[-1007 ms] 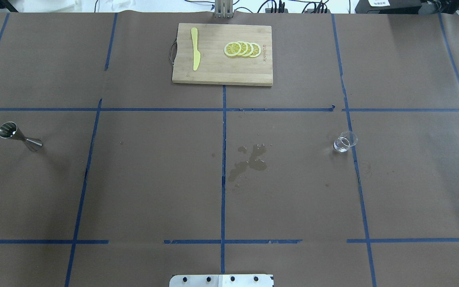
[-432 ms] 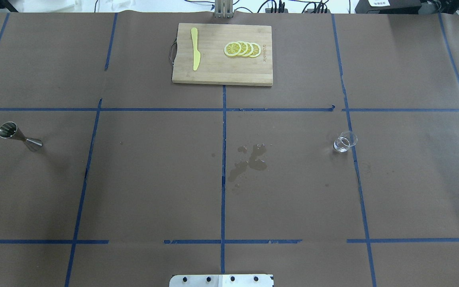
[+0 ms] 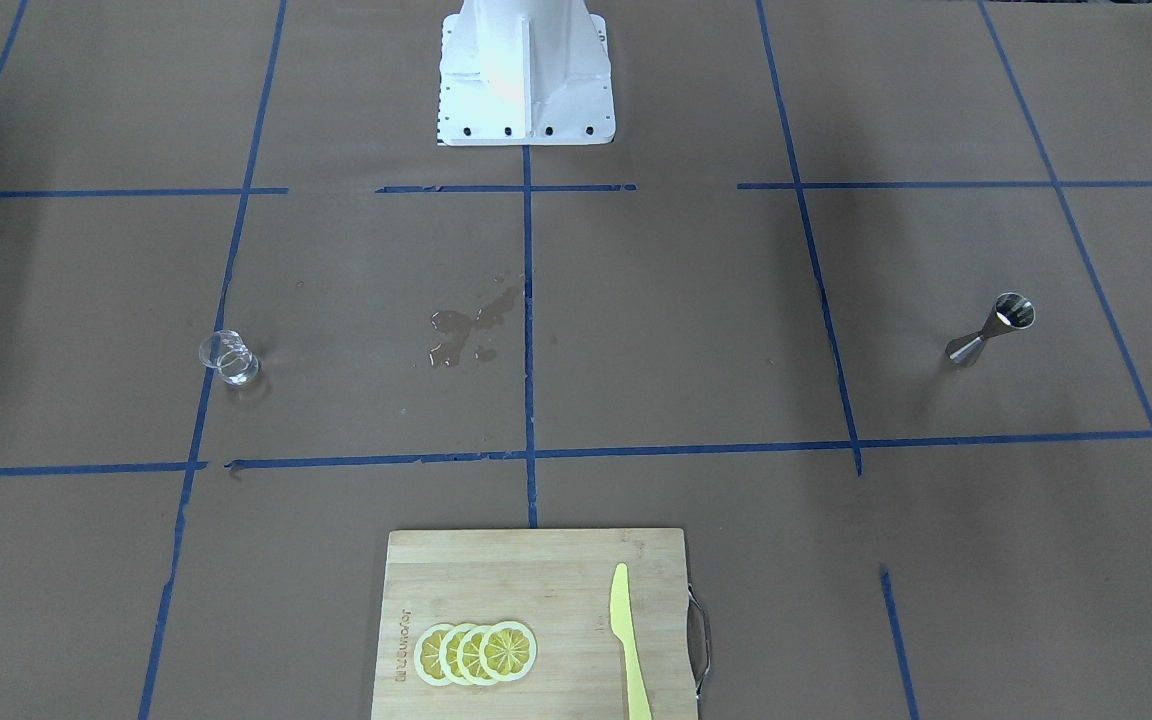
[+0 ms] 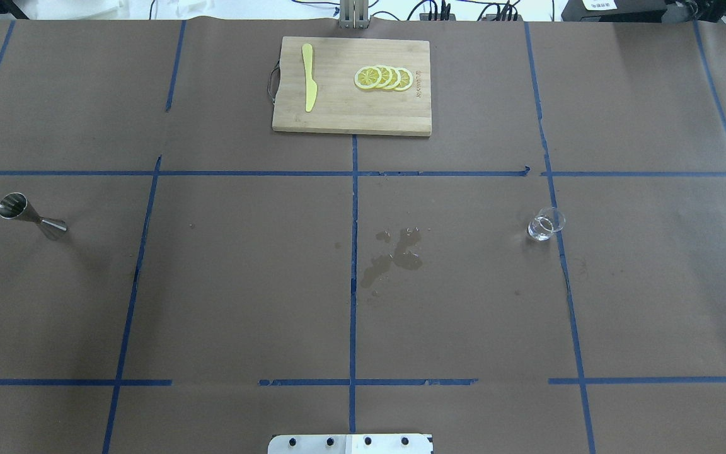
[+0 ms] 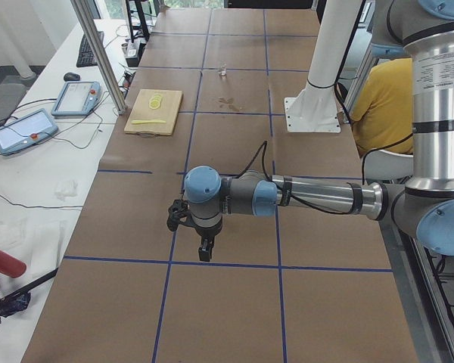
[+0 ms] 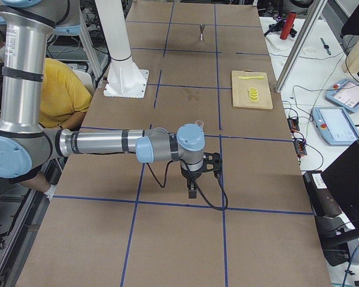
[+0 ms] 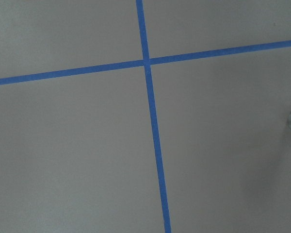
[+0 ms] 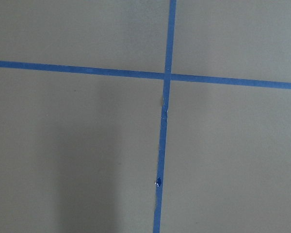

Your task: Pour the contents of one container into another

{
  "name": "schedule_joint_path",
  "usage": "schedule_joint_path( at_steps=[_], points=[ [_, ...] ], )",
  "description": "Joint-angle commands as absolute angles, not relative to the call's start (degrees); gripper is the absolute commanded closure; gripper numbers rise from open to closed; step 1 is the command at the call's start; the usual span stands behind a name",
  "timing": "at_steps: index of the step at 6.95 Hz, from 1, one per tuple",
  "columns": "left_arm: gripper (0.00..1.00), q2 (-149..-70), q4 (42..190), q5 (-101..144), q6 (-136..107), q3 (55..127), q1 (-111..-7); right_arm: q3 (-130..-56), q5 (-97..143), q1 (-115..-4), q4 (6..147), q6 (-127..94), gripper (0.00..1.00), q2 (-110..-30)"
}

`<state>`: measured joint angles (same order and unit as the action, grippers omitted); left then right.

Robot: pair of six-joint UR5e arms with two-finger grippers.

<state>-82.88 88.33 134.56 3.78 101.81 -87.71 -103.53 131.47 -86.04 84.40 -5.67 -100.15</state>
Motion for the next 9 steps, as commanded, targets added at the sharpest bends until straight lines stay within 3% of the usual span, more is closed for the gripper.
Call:
schedule_joint_path(
  at_steps=[1, 9],
  points=[
    [0.0, -82.88, 88.33, 134.56, 3.78, 101.87, -87.71, -103.27, 131.48, -86.04, 83.41, -5.63, 0.0, -100.55],
    [0.0, -82.79, 88.33, 134.65, 3.87, 101.87, -87.71, -104.15, 134.38, -86.22, 84.2, -4.13, 0.0, -100.63]
  ],
)
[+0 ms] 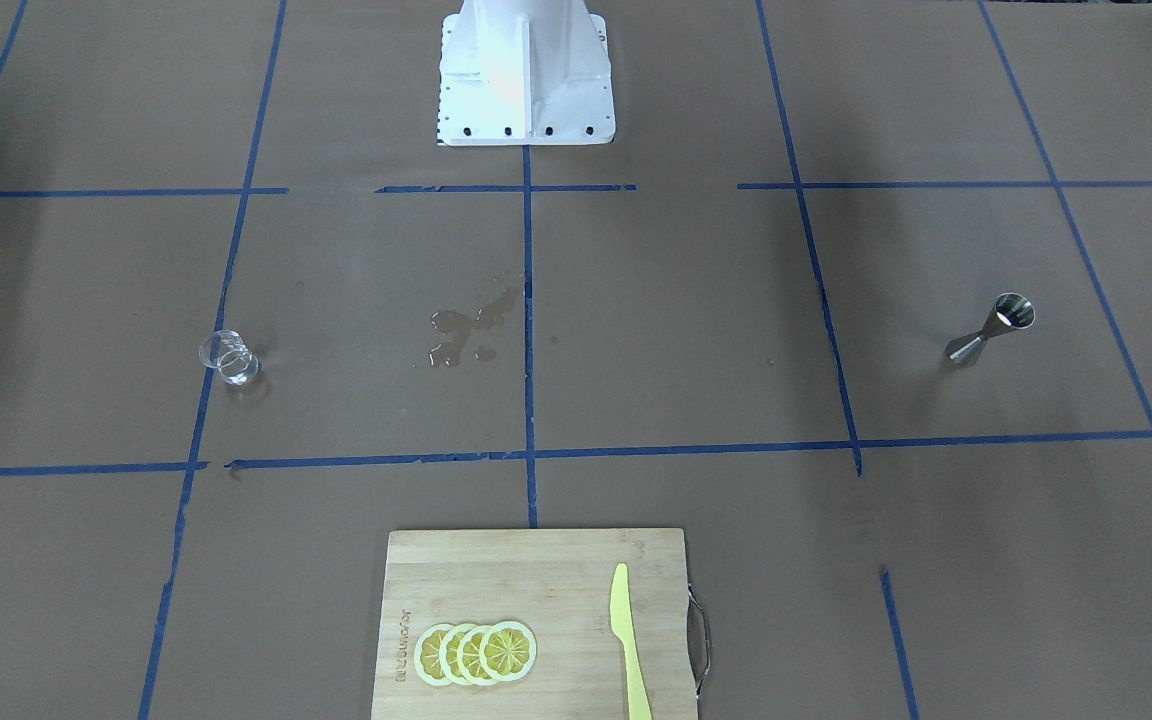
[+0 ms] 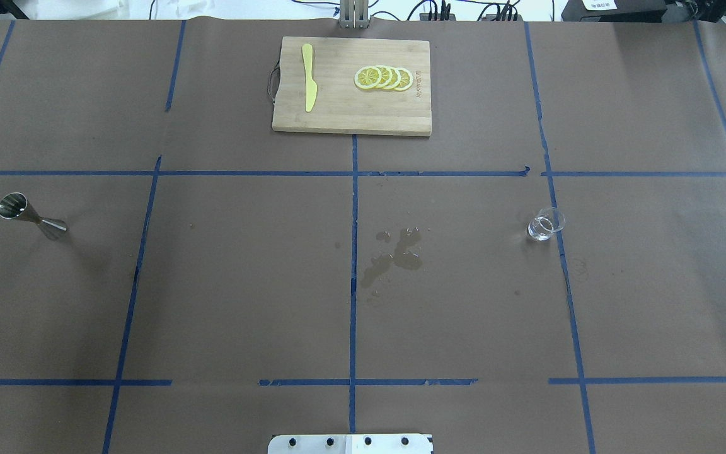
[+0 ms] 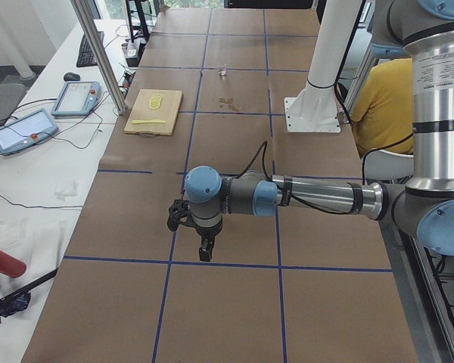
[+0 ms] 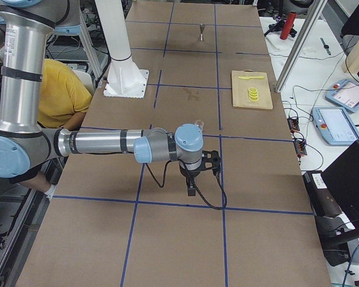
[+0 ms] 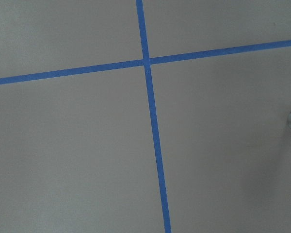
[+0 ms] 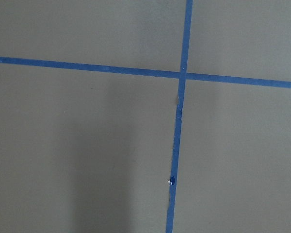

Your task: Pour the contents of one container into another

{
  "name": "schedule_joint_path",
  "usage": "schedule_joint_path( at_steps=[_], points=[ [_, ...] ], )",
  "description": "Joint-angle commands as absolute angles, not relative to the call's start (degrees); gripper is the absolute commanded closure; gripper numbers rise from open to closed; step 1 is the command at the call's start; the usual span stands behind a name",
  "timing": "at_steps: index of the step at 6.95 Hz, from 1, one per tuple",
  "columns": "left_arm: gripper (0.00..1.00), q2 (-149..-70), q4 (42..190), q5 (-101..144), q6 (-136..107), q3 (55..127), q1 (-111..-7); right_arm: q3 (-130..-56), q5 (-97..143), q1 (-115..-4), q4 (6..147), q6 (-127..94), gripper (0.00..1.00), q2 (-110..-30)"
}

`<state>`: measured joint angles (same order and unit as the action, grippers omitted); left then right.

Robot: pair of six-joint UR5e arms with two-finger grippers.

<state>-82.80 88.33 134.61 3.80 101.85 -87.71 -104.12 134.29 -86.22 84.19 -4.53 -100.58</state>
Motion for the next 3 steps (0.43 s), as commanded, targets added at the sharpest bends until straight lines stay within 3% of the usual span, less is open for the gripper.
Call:
schedule_joint_path(
  at_steps=[1, 3],
  points=[
    [0.0, -82.79, 88.42, 134.65, 3.87, 101.87, -87.71, -104.06, 134.38, -86.22, 84.2, -4.04, 0.0, -100.63],
    [0.0, -82.79, 88.5, 134.65, 4.04, 101.87, -87.71, -104.06, 134.38, -86.13, 84.03, -4.04, 0.0, -100.63]
  ],
)
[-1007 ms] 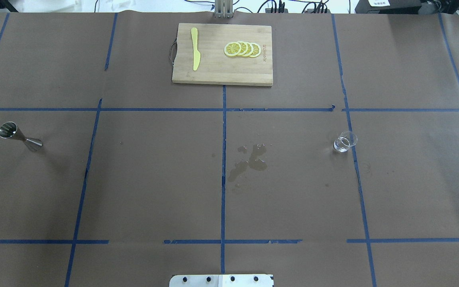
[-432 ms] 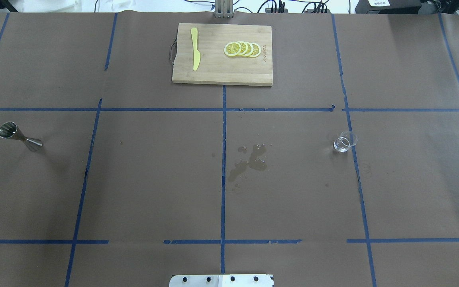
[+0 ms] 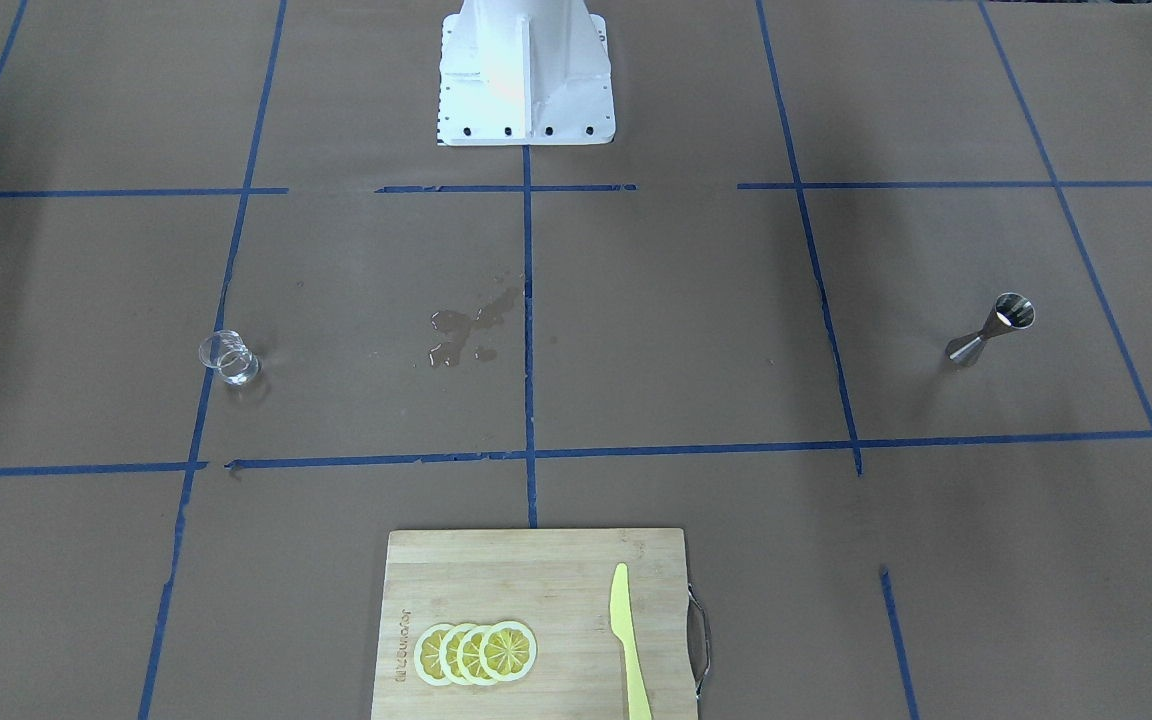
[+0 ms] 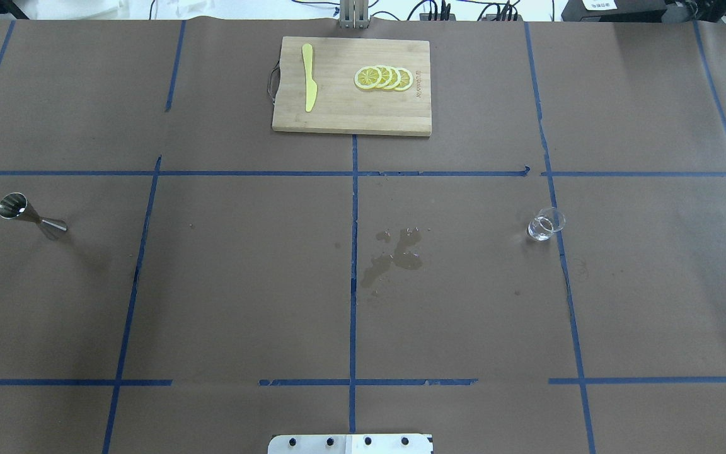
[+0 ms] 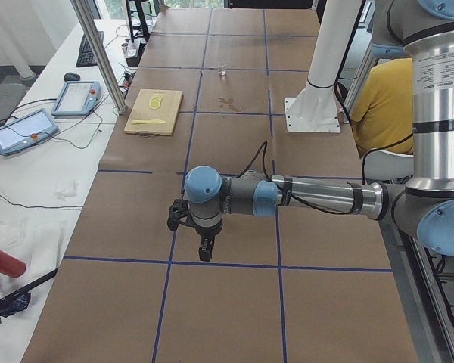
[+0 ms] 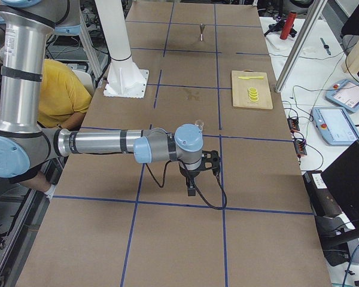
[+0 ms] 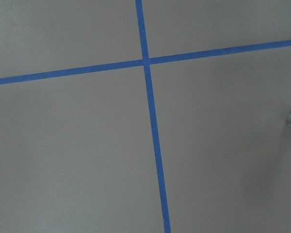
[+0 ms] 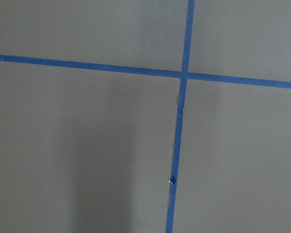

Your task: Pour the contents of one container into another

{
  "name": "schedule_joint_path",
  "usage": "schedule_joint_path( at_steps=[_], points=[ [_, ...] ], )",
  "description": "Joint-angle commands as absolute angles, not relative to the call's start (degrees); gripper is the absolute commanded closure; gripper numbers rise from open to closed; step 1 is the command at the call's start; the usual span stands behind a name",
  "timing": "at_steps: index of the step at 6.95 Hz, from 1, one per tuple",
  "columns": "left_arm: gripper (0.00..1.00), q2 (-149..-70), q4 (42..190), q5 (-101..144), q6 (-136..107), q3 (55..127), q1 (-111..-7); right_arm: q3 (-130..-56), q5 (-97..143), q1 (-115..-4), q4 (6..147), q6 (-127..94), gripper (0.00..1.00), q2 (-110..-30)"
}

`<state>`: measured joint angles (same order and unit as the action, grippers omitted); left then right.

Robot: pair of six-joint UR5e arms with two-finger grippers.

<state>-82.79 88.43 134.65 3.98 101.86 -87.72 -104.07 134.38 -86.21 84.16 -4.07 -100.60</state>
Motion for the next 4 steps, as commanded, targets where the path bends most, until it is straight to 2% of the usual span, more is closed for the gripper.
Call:
schedule_joint_path(
  at_steps=[1, 4],
  points=[
    [0.0, -82.79, 88.51, 134.65, 3.96, 102.04, -87.71, -104.06, 134.38, -86.13, 84.02, -4.04, 0.0, -100.63],
    [0.0, -82.79, 88.51, 134.65, 3.78, 101.95, -87.71, -103.98, 134.47, -86.13, 83.85, -4.04, 0.0, -100.81]
  ],
)
